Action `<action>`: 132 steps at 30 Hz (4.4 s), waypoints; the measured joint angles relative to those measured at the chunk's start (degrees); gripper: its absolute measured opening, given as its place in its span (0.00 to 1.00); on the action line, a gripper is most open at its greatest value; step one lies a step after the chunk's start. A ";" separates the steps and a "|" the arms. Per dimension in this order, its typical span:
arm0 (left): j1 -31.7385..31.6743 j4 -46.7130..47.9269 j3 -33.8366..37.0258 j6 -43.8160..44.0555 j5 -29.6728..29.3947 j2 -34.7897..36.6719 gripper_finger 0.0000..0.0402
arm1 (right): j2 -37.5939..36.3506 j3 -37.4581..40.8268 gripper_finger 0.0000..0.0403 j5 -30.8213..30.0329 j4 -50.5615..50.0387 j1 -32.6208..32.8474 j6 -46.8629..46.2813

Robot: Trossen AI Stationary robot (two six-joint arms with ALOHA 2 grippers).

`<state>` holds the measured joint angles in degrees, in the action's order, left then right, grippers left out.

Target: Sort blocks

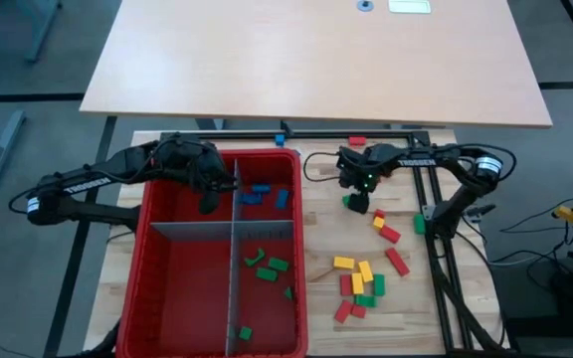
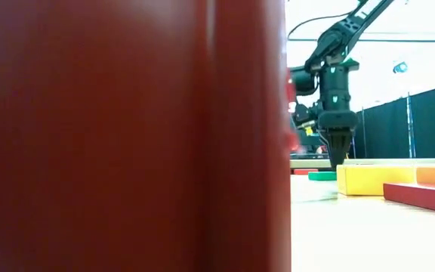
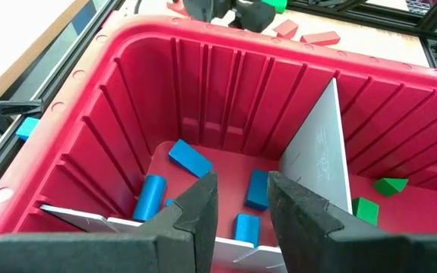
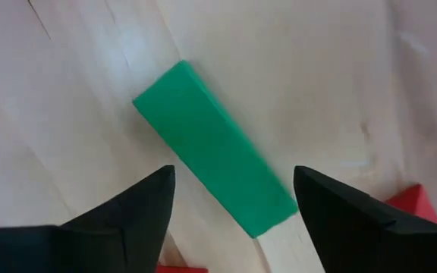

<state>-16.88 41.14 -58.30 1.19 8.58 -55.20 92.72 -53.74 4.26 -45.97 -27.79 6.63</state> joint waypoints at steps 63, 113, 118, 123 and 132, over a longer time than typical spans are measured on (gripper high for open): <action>0.00 -2.09 0.00 0.05 -0.02 0.00 0.26 | -26.60 -0.15 0.26 15.72 27.14 21.78 -21.79; 0.02 -0.10 0.35 1.39 0.02 0.00 0.26 | -1.43 -26.45 0.65 20.56 26.67 31.63 -19.49; 0.02 -0.03 0.37 1.32 0.02 0.00 0.26 | -7.22 -26.45 0.60 19.41 14.48 30.09 -19.62; 0.02 0.01 0.37 1.31 0.02 -0.01 0.26 | -12.57 -26.45 0.54 10.47 1.69 30.19 -21.25; 0.02 -0.04 0.37 1.29 0.02 0.00 0.26 | -18.13 -23.84 0.46 -11.44 -24.77 30.12 -34.68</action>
<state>-16.86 41.10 -57.93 2.48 8.60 -55.20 74.59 -77.57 -7.18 -70.74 2.33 -28.04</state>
